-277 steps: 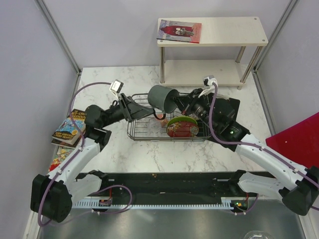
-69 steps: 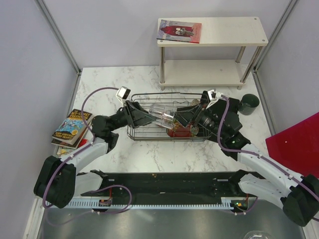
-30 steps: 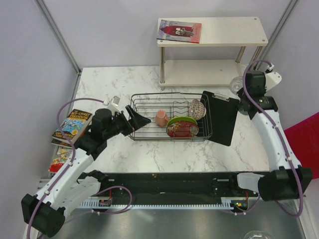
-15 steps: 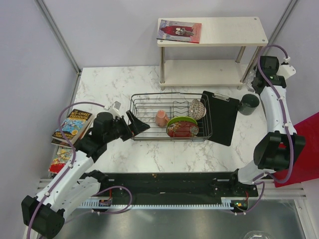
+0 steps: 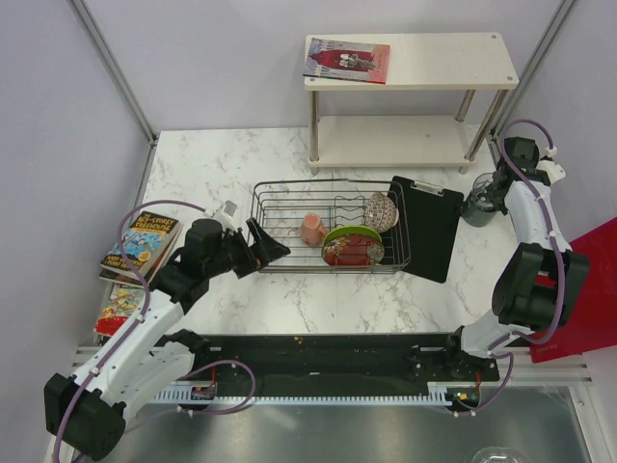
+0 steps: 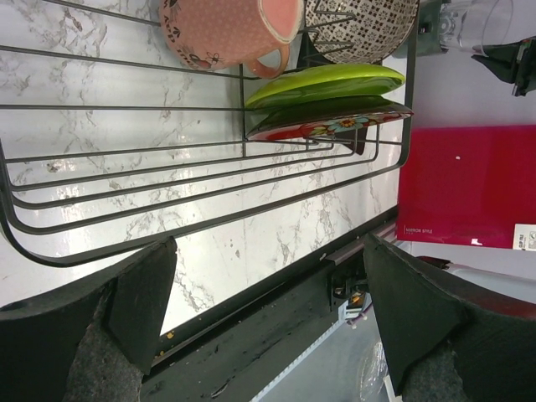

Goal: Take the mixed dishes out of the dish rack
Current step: Place the cup at the center of the board, then pick up the cup from the dish rack.

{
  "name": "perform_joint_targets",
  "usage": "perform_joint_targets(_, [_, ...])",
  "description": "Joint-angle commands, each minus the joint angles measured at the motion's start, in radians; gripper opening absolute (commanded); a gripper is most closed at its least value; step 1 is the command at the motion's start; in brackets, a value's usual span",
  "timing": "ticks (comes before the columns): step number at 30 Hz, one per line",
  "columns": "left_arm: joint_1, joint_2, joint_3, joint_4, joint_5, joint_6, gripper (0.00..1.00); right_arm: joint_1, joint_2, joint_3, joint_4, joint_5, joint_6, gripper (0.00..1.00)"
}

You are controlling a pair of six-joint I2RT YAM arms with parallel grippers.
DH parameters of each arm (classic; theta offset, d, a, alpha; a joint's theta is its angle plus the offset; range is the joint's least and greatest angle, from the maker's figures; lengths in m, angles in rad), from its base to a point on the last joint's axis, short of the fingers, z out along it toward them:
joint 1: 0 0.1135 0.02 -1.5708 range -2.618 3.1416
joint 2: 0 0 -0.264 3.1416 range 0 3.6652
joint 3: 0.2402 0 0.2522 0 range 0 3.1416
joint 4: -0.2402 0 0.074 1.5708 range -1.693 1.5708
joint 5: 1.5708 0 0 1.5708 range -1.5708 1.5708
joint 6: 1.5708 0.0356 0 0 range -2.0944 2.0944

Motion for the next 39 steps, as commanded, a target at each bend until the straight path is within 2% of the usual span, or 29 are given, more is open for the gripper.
perform_joint_targets(1, [0.001,0.004,0.005,0.002,0.009,0.033,0.98,0.001,-0.034,-0.032,0.091,-0.043,0.02,0.0])
perform_joint_targets(6, [0.001,0.007,0.005,0.002,0.001,0.034,0.98,0.001,-0.027,-0.023,0.105,-0.071,0.02,0.01])
perform_joint_targets(7, [0.001,0.007,0.005,0.002,0.001,0.036,0.98,0.001,-0.028,-0.017,0.105,-0.08,0.019,0.12])
perform_joint_targets(9, [0.001,0.01,0.005,0.003,0.003,0.037,0.98,0.001,-0.037,0.009,0.106,-0.089,0.017,0.25])
perform_joint_targets(10, [0.001,0.008,0.006,0.003,0.001,0.042,0.98,0.001,-0.042,0.017,0.103,-0.101,0.017,0.37])
perform_joint_targets(13, [0.001,0.01,0.008,0.003,0.0,0.045,0.98,0.006,-0.06,0.061,0.099,-0.135,0.028,0.53])
perform_joint_targets(16, [0.001,0.011,0.008,0.003,-0.002,0.05,0.98,0.02,-0.077,0.107,0.082,-0.154,0.042,0.62])
perform_joint_targets(21, [0.001,0.014,0.012,0.005,-0.02,0.06,0.99,0.08,-0.16,0.118,0.105,-0.232,0.059,0.64])
perform_joint_targets(23, [0.001,0.027,0.014,0.008,-0.03,0.067,0.99,0.135,-0.21,0.069,0.219,-0.32,0.059,0.63])
perform_joint_targets(24, [0.001,0.034,0.023,0.008,-0.033,0.071,0.99,0.161,-0.275,-0.007,0.274,-0.406,0.057,0.63])
perform_joint_targets(25, [0.001,0.041,0.029,0.008,-0.036,0.083,0.99,0.222,-0.31,-0.052,0.407,-0.457,0.04,0.63])
perform_joint_targets(27, [0.001,0.068,0.05,0.002,-0.039,0.099,0.99,0.305,-0.397,-0.17,0.561,-0.537,0.007,0.63])
perform_joint_targets(28, [0.001,0.076,0.06,0.0,-0.045,0.117,0.99,0.38,-0.424,-0.204,0.594,-0.548,-0.009,0.63])
perform_joint_targets(34, [-0.006,0.159,0.144,0.037,-0.088,0.221,0.99,0.618,-0.571,-0.4,0.666,-0.524,-0.141,0.64])
perform_joint_targets(39, [-0.059,0.26,0.26,0.075,-0.212,0.28,0.98,0.71,-0.669,-0.541,0.729,-0.491,-0.161,0.64])
